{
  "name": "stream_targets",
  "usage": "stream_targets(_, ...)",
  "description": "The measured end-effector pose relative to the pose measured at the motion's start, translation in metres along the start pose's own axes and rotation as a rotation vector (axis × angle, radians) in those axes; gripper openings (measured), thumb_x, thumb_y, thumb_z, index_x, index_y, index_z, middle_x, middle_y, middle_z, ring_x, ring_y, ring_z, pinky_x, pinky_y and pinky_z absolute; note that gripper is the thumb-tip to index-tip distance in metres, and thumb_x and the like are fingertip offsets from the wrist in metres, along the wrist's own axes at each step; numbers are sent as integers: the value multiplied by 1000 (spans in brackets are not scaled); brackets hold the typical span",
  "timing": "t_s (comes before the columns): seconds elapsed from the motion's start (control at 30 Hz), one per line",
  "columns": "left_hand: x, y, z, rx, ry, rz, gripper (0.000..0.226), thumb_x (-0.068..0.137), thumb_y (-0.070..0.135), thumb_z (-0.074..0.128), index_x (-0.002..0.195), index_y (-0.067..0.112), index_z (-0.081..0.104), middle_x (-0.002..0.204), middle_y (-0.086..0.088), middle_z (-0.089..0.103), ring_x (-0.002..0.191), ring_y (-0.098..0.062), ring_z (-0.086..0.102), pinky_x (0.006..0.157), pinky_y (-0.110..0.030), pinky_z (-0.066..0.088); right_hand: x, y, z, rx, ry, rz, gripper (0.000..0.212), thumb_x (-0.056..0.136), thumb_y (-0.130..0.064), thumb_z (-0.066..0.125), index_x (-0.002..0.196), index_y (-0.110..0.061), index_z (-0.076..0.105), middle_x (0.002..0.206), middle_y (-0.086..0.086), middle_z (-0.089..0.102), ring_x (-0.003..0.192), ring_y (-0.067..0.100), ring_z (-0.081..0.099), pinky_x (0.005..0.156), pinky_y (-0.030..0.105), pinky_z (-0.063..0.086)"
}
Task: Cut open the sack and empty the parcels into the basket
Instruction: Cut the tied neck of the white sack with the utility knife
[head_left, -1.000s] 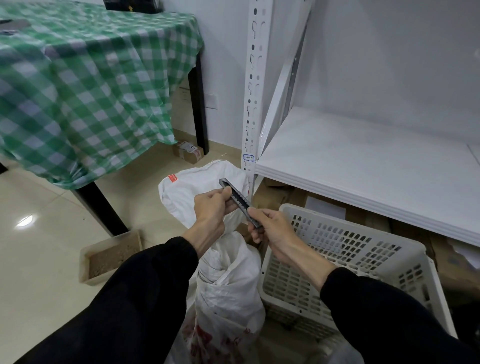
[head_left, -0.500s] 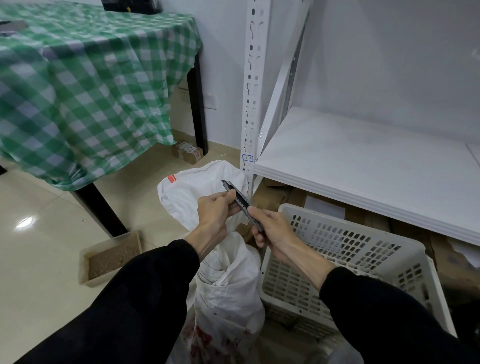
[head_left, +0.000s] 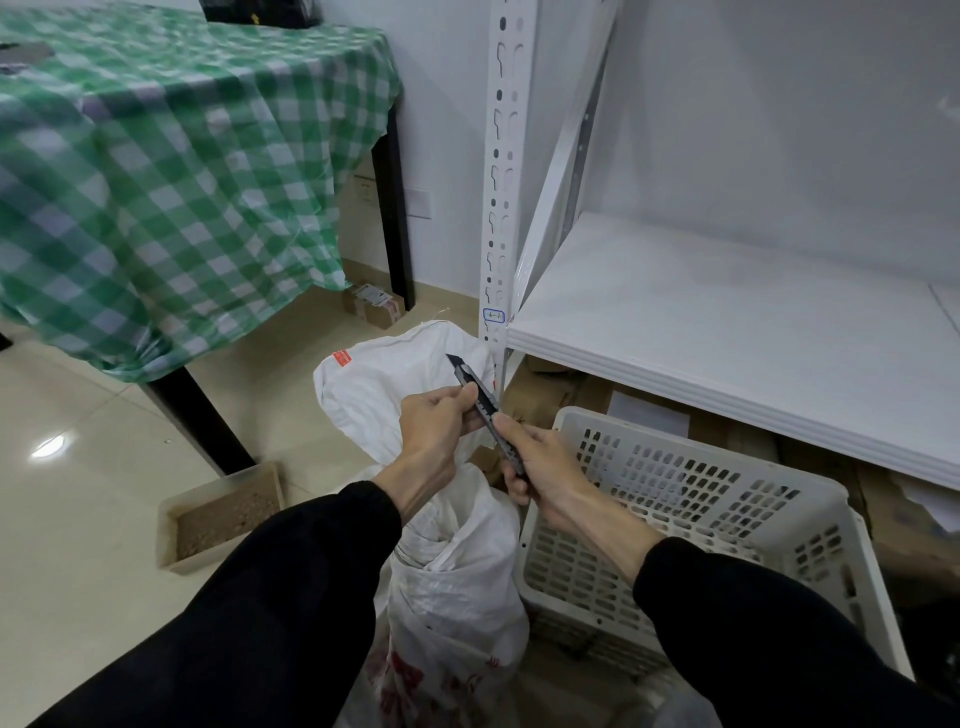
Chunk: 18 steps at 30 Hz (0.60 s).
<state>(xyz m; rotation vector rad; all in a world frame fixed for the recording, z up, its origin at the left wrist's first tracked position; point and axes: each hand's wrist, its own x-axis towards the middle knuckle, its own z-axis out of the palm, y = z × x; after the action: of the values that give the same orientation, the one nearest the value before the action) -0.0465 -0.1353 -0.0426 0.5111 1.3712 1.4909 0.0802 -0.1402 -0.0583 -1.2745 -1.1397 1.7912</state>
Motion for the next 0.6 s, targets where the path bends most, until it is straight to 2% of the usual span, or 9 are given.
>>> stream_targets(0.27,5,3,-4,22,-61,-14,12,92,5,65,88,-2,74,76,-9,75,70,-16,72,65,-21,58,2,-11,-4,-100,-56,-24,39,95,-43,56,87,-4,59,53,8,55,40,19,46,39,25,38)
stream_targets(0.37,5,3,-5,158,-141,-48,16,91,15,68,97,1,76,86,-8,74,80,-16,66,70,-22,52,4,-17,-6,-77,-101,-30,41,98,-42,51,92,-3,59,58,10,60,41,20,47,38,24,39)
stream_targets(0.43,6,4,-8,253,-172,-64,22,92,24,67,97,6,76,88,-5,75,80,-14,60,71,-25,45,7,-17,-8,-98,-88,-33,40,100,-42,49,96,-3,60,60,6,59,41,17,45,38,23,36)
stream_targets(0.5,8,8,-15,320,-119,-50,23,94,29,63,92,9,75,85,-2,76,74,-12,55,69,-25,43,10,-17,-11,-98,-59,-30,40,100,-42,47,97,-4,60,59,2,55,43,15,43,38,23,35)
stream_targets(0.6,15,14,-33,341,86,1,21,96,22,59,82,11,71,73,0,73,70,-13,54,65,-24,42,12,-16,-16,-106,-31,-26,40,101,-41,45,96,-4,59,60,1,52,43,13,41,38,22,34)
